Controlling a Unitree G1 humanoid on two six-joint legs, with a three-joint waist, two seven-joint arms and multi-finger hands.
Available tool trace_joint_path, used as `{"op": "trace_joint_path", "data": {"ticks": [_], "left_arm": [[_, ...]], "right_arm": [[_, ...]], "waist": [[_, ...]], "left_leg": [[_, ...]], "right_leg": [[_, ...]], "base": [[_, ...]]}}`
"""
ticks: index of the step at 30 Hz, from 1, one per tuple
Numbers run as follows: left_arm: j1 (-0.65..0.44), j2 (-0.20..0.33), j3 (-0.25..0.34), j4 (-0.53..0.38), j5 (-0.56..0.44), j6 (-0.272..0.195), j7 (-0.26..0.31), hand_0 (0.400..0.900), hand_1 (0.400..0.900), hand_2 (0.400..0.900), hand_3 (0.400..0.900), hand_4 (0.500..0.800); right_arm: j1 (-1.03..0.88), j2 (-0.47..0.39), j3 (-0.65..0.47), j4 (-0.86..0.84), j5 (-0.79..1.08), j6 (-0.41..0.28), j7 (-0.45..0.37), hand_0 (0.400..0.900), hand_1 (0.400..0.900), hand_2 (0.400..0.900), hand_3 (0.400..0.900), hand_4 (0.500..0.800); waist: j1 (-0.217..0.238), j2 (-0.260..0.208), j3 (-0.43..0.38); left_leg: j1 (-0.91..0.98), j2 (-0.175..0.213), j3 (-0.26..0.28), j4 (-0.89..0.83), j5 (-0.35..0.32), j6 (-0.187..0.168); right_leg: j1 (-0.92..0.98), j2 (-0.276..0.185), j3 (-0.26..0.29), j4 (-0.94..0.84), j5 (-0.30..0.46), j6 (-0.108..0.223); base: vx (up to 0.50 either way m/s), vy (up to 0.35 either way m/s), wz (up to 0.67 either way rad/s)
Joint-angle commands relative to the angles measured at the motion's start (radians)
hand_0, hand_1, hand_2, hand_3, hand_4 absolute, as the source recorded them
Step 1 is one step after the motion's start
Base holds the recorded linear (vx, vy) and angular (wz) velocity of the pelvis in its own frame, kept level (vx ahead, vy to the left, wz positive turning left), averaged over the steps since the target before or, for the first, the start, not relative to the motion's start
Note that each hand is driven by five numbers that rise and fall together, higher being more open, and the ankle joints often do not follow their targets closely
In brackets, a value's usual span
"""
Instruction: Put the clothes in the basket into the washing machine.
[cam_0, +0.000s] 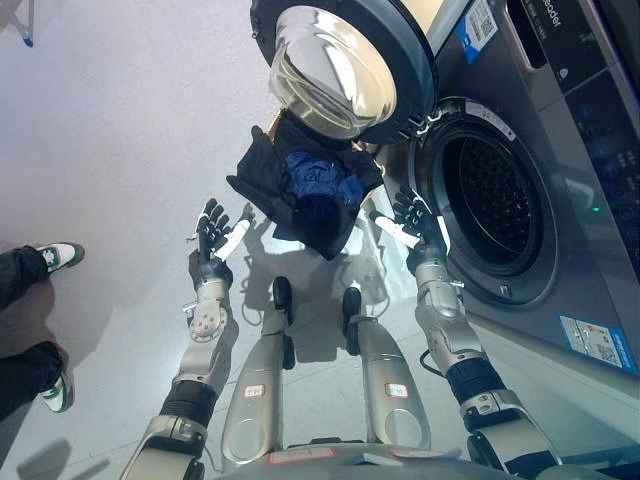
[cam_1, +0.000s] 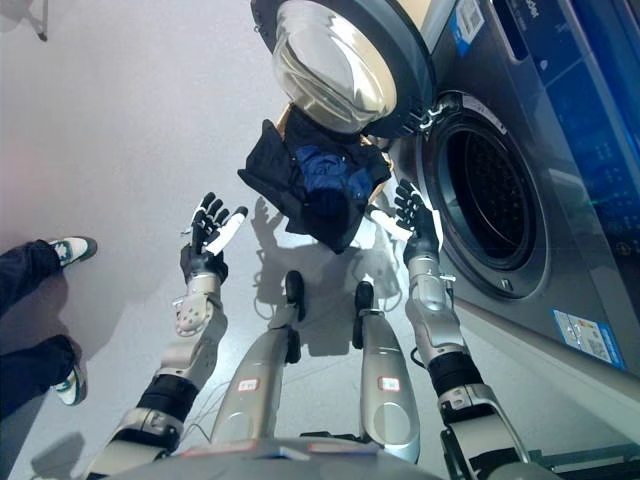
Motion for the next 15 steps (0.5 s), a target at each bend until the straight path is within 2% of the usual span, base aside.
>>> {"op": "trace_joint_path", "data": {"ticks": [1, 15], "left_arm": [[0.012, 0.035, 0.047, -0.065, 0.008, -0.102, 0.003, 0.9, 0.9, 0.9, 0.9, 0.8], [-0.009, 0.033, 0.037, -0.075, 0.022, -0.103, 0.006, 0.9, 0.9, 0.9, 0.9, 0.8]], "right_arm": [[-0.002, -0.005, 0.017, -0.113, -0.017, -0.1, 0.008, 0.9, 0.9, 0.9, 0.9, 0.8], [-0.022, -0.009, 0.011, -0.11, -0.026, -0.102, -0.005, 0.9, 0.9, 0.9, 0.9, 0.8]], "waist": [[-0.013, -0.014, -0.065], [-0.007, -0.02, -0.042]], "left_leg": [[-0.012, 0.016, -0.048, 0.128, -0.157, -0.017], [-0.007, 0.019, -0.053, 0.114, -0.146, -0.017]], "right_leg": [[0.042, -0.034, 0.0, -0.204, 0.182, 0.08], [0.049, -0.034, -0.01, -0.212, 0.185, 0.081]], "base": [[0.0, 0.0, 0.0], [-0.01, -0.006, 0.03]]}}
